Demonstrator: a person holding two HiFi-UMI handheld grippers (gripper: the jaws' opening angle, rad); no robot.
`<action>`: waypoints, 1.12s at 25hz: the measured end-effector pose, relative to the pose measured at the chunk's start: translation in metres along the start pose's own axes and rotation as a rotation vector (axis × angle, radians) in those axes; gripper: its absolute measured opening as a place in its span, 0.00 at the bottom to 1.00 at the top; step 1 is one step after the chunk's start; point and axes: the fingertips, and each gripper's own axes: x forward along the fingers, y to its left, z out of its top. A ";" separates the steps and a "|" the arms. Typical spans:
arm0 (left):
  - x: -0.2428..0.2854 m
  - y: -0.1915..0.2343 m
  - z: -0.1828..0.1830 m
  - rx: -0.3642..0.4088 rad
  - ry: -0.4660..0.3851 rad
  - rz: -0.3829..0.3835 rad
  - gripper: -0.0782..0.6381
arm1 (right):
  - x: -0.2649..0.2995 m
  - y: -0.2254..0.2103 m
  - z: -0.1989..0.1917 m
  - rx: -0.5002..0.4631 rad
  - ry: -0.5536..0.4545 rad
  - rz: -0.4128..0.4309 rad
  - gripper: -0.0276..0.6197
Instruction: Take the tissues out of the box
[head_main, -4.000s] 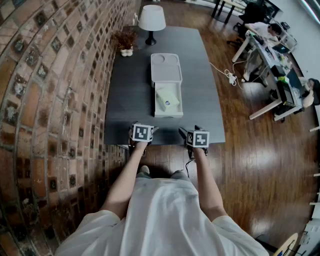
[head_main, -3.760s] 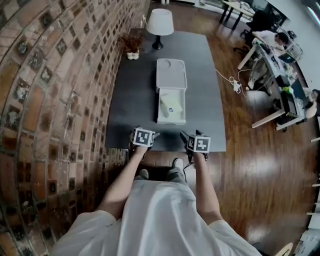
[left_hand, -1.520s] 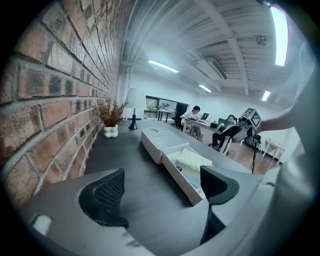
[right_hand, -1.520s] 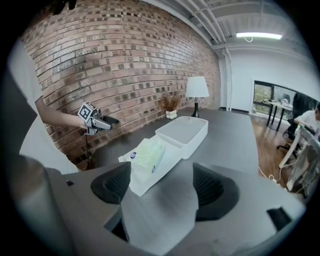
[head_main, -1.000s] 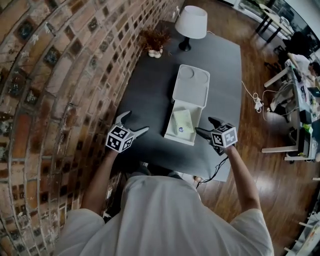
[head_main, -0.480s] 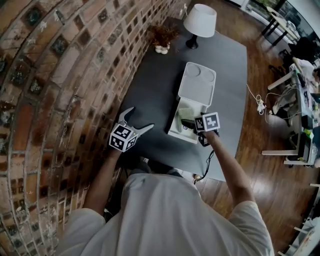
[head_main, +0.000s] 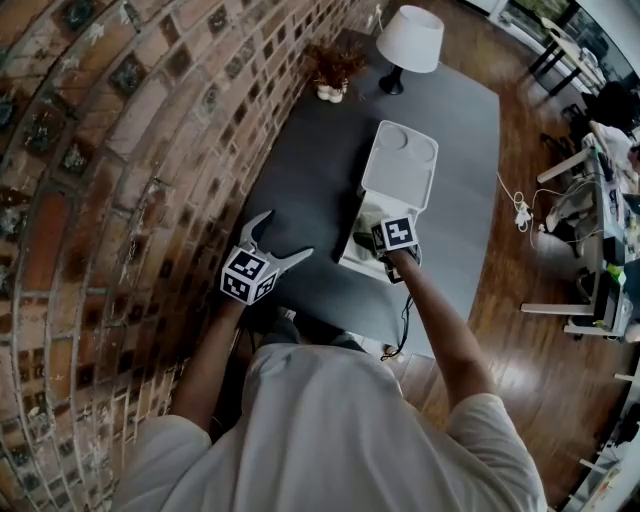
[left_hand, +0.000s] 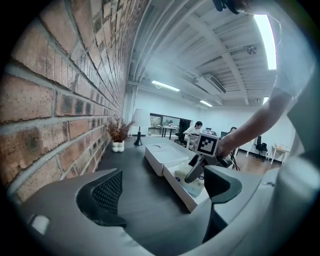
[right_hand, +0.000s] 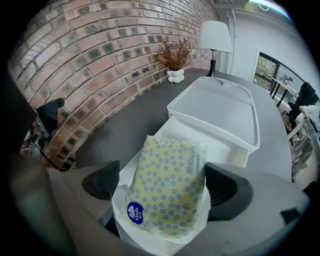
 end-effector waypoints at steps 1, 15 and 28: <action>-0.001 0.000 0.001 -0.002 -0.007 0.002 0.82 | 0.002 -0.002 0.000 0.000 0.007 -0.021 0.89; -0.011 -0.007 0.005 -0.022 -0.034 0.019 0.82 | 0.036 -0.001 -0.024 0.159 0.088 -0.006 0.86; -0.012 -0.011 0.023 -0.057 -0.105 0.016 0.81 | 0.022 -0.006 -0.020 0.128 0.030 -0.068 0.77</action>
